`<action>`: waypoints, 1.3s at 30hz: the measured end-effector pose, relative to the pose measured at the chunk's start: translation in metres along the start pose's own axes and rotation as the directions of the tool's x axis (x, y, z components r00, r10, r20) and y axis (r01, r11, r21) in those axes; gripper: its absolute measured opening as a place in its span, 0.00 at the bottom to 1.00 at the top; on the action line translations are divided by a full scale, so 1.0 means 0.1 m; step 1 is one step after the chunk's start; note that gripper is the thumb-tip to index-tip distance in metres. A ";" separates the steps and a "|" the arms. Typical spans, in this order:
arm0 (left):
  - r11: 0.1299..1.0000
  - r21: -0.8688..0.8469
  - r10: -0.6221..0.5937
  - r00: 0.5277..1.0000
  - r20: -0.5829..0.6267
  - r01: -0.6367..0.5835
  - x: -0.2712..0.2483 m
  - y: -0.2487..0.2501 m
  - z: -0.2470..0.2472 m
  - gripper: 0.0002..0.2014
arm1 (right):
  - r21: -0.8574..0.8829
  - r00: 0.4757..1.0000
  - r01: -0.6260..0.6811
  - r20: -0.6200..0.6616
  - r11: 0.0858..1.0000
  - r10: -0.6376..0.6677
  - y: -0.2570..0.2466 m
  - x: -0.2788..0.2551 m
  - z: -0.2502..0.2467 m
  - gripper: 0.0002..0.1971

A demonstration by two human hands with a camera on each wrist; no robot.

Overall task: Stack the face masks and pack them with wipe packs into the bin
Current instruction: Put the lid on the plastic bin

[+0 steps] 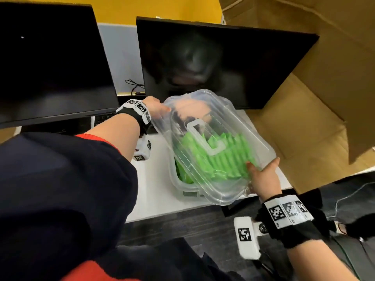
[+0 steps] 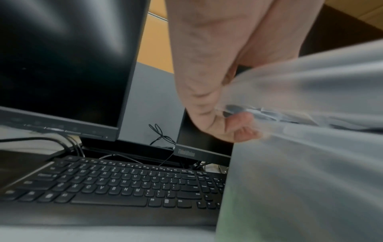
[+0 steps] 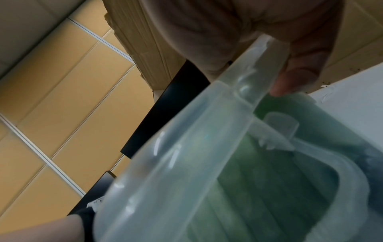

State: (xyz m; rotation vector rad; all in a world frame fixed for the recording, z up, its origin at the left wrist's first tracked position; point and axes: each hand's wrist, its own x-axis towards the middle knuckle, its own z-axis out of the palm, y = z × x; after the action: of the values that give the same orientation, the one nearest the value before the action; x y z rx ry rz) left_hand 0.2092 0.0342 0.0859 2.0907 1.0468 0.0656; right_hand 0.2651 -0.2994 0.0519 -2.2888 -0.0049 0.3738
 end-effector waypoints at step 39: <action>0.818 -0.407 -0.425 0.904 0.050 0.407 -1.80 -1.83 -0.87 0.12 | 0.024 0.740 0.416 0.572 0.909 -0.354 -0.99 0.06 0.79 0.28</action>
State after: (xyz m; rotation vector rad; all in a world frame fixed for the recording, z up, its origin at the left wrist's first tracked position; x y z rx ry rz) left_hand -0.0616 0.0283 0.0751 1.4553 1.3676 0.1021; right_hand 0.2614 -0.1737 0.0716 -2.1175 -0.8130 0.8327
